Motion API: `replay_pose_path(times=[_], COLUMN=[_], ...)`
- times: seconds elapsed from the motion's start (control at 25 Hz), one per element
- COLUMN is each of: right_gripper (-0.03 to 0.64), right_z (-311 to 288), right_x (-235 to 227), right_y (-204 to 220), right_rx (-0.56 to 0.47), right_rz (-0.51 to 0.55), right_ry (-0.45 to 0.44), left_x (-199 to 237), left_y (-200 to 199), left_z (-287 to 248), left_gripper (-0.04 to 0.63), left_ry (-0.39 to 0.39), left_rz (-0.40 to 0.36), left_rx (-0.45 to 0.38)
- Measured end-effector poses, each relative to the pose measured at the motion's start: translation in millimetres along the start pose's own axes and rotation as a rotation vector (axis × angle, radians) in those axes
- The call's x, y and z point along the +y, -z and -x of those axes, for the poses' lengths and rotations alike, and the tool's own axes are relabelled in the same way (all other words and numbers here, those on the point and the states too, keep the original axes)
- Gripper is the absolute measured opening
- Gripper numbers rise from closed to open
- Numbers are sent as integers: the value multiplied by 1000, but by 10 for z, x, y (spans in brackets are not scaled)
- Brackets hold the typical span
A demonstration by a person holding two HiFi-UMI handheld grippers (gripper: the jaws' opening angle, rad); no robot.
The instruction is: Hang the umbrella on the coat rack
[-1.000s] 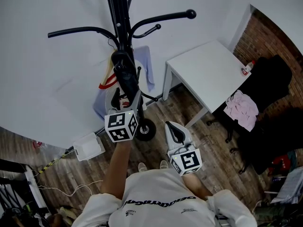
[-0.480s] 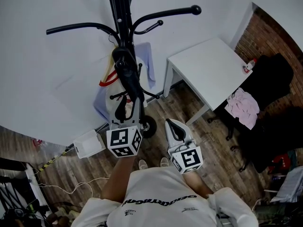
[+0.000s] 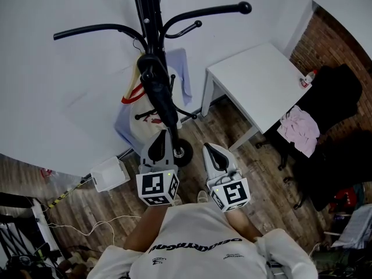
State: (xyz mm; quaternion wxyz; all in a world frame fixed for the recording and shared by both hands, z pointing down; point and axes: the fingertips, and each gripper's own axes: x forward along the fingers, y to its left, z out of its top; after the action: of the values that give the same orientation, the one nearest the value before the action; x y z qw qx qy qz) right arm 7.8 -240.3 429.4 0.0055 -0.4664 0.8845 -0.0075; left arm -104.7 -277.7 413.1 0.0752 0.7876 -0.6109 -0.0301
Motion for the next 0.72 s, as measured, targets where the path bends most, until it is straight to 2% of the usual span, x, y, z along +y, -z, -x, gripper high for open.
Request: replay_pose_path(times=[0.32, 0.72], right_gripper=[-2, -2], right_z=[-54, -84], right_x=[8, 4], right_y=[27, 70], right_rx=[2, 13], right_rz=[-6, -14], right_ry=[-11, -14], left_x=[-75, -232], left_y=[125, 261], left_z=[86, 166], left_gripper=[-3, -3], left_ry=[3, 44], left_rz=[-8, -24], left_rx=[5, 1])
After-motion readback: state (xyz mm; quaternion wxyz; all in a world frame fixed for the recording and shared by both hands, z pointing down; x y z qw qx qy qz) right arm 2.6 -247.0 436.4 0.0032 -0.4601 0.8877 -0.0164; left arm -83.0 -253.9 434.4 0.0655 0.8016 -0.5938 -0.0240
